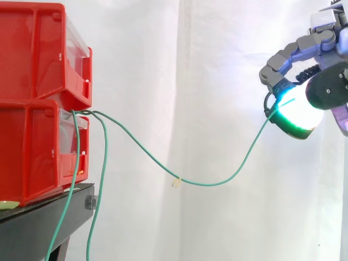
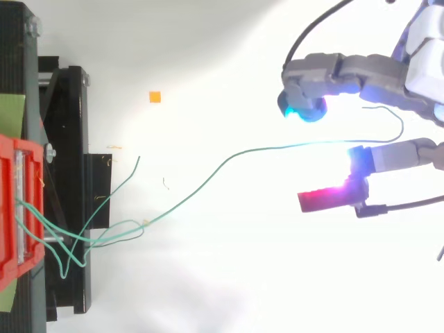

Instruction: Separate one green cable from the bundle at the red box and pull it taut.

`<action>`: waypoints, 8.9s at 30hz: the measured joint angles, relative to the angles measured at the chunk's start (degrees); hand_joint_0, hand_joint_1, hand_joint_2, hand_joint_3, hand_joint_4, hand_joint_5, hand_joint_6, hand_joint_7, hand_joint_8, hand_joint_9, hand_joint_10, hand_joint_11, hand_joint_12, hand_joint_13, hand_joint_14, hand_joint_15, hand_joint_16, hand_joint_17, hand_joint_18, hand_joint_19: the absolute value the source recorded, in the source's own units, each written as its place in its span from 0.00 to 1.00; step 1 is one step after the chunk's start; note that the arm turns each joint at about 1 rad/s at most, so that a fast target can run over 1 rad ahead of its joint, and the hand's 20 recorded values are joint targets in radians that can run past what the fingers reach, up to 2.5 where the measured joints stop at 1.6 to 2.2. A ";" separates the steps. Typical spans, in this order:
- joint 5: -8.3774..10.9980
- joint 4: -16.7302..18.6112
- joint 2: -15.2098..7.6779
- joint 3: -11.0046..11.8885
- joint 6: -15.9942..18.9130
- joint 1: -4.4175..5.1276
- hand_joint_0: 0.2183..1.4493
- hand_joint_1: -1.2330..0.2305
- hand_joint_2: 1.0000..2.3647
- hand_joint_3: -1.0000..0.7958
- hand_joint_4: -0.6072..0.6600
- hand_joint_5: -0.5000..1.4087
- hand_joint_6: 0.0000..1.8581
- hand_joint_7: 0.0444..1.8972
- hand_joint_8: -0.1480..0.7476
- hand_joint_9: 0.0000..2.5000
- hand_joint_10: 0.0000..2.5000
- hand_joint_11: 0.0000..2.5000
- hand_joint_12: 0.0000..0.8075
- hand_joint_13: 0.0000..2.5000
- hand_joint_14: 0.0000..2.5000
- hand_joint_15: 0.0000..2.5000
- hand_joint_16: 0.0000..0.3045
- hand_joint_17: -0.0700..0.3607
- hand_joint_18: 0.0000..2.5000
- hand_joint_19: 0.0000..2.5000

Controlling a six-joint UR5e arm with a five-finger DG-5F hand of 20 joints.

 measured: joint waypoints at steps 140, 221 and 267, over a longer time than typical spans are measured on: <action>4.58 3.78 -0.01 -7.64 44.91 3.67 0.17 0.60 0.00 0.28 0.54 0.34 0.27 0.73 0.23 1.00 1.00 0.16 0.58 1.00 0.01 0.58 0.19 0.47 0.77 0.04; 4.32 3.41 0.00 -7.63 44.40 3.65 0.41 0.33 0.01 0.39 0.47 0.34 0.27 0.72 0.16 1.00 1.00 0.15 0.52 1.00 0.01 0.63 0.15 0.40 0.74 0.15; 1.51 -5.20 0.03 -7.54 44.94 3.59 0.40 0.33 0.01 0.39 0.46 0.34 0.27 0.72 0.16 1.00 1.00 0.14 0.53 1.00 0.01 0.64 0.15 0.40 0.74 0.15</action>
